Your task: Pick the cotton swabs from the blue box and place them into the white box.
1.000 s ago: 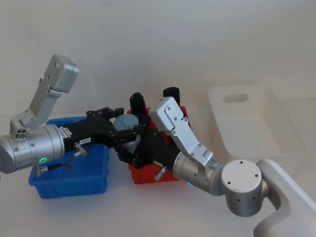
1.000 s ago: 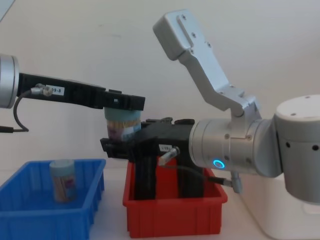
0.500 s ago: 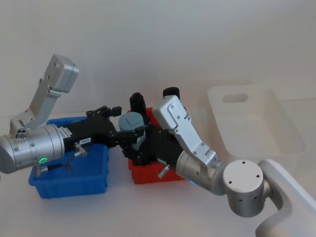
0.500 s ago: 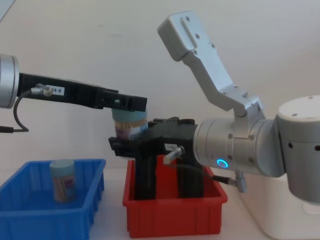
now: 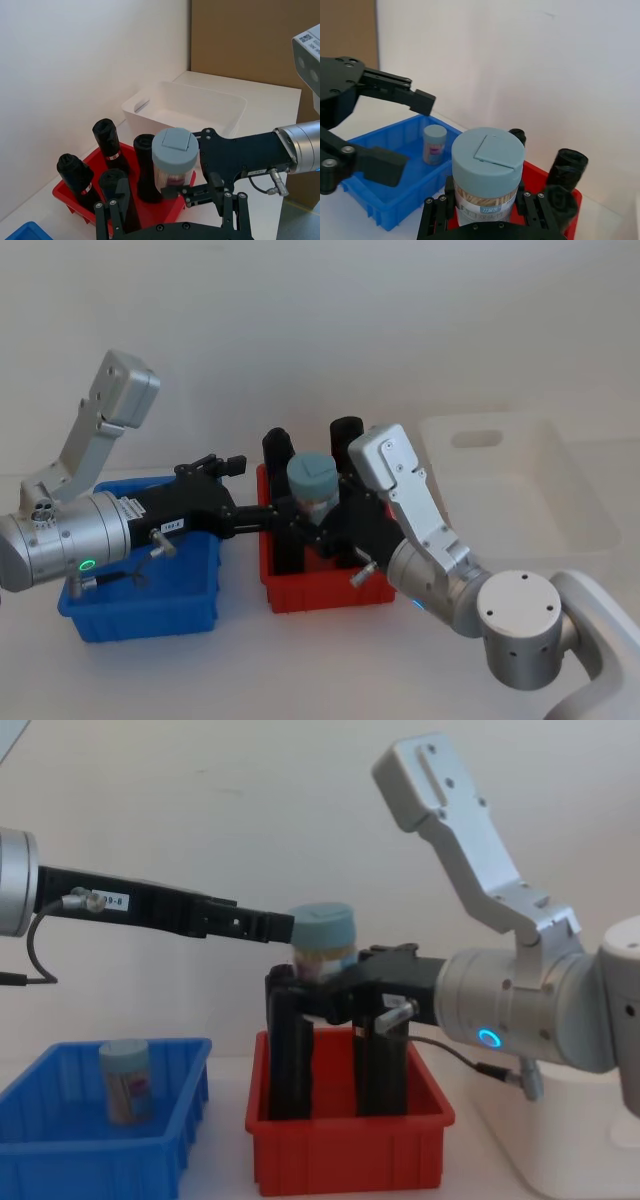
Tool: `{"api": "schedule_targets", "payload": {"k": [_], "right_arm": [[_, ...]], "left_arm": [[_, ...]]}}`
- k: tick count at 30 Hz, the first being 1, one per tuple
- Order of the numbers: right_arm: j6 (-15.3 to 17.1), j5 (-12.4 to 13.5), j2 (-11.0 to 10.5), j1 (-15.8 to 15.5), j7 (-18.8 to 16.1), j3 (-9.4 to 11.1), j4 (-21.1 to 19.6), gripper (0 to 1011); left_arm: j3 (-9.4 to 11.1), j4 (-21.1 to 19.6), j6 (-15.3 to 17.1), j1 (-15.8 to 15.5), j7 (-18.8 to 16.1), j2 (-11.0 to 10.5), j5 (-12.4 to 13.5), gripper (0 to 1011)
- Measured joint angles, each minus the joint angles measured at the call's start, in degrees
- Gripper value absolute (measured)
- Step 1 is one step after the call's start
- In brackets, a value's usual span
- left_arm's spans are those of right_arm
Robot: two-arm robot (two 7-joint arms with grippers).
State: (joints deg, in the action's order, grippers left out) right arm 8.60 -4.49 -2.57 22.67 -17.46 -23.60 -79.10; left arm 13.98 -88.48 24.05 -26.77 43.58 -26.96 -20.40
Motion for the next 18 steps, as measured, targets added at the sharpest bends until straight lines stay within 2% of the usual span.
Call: {"api": "schedule_targets", "payload": {"k": [7, 18], "right_arm": [[1.1, 0.9, -0.9, -1.6, 4.4, 0.7, -2.3, 660], [3.2, 4.2, -3.3, -6.0, 14.1, 2.6, -8.4, 660]], "left_arm": [[0.0, 0.0, 0.0, 0.0, 0.0, 0.0, 0.0, 1004], [0.0, 0.0, 0.0, 0.0, 0.0, 0.0, 0.0, 1004]]}}
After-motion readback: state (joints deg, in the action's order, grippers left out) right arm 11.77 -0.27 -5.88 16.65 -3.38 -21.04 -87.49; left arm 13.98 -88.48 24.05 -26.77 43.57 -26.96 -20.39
